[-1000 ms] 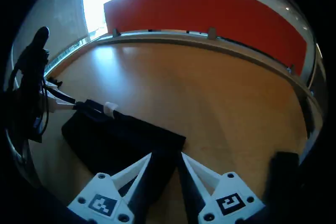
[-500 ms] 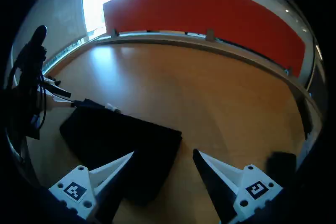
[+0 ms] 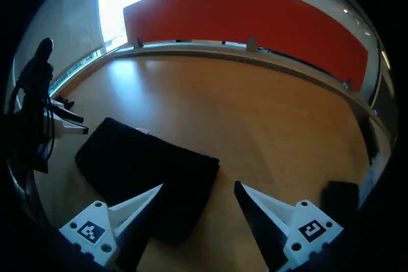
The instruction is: Fold towel
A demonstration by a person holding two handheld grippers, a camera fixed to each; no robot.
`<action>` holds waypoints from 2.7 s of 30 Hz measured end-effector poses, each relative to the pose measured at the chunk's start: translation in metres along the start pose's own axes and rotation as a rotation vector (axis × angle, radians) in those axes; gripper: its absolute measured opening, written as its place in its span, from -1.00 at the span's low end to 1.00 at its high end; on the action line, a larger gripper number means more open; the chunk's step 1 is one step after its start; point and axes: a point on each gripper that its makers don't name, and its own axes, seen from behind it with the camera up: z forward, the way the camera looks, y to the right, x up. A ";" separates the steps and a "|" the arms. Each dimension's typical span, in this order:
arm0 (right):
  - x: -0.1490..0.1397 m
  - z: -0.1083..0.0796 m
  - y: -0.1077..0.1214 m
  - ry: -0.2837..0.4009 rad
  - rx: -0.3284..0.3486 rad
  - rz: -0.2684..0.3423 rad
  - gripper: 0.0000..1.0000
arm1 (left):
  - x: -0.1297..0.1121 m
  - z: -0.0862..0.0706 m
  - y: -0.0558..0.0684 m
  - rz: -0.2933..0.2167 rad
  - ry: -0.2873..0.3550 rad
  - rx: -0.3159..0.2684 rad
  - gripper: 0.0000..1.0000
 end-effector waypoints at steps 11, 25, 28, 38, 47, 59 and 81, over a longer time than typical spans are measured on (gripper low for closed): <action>-0.007 -0.011 -0.005 -0.002 0.003 -0.011 0.97 | -0.015 -0.017 0.000 -0.004 0.000 0.003 0.89; -0.022 -0.030 -0.008 -0.003 -0.006 -0.004 0.97 | -0.035 -0.039 -0.008 0.001 0.004 0.027 0.88; -0.022 -0.032 -0.009 -0.001 -0.002 -0.002 0.97 | -0.036 -0.042 -0.009 0.001 0.008 0.032 0.89; -0.029 -0.034 -0.017 -0.018 0.045 -0.069 0.98 | -0.045 -0.057 -0.015 -0.027 0.015 0.056 0.89; -0.047 -0.034 -0.026 -0.069 0.126 -0.185 0.95 | -0.064 -0.079 -0.030 -0.060 0.011 0.100 0.88; -0.066 -0.033 -0.019 -0.147 0.164 -0.321 0.52 | -0.089 -0.108 -0.045 -0.111 0.006 0.139 0.88; -0.083 -0.031 -0.025 -0.202 0.218 -0.352 -0.52 | -0.117 -0.124 -0.055 -0.168 -0.011 0.167 0.88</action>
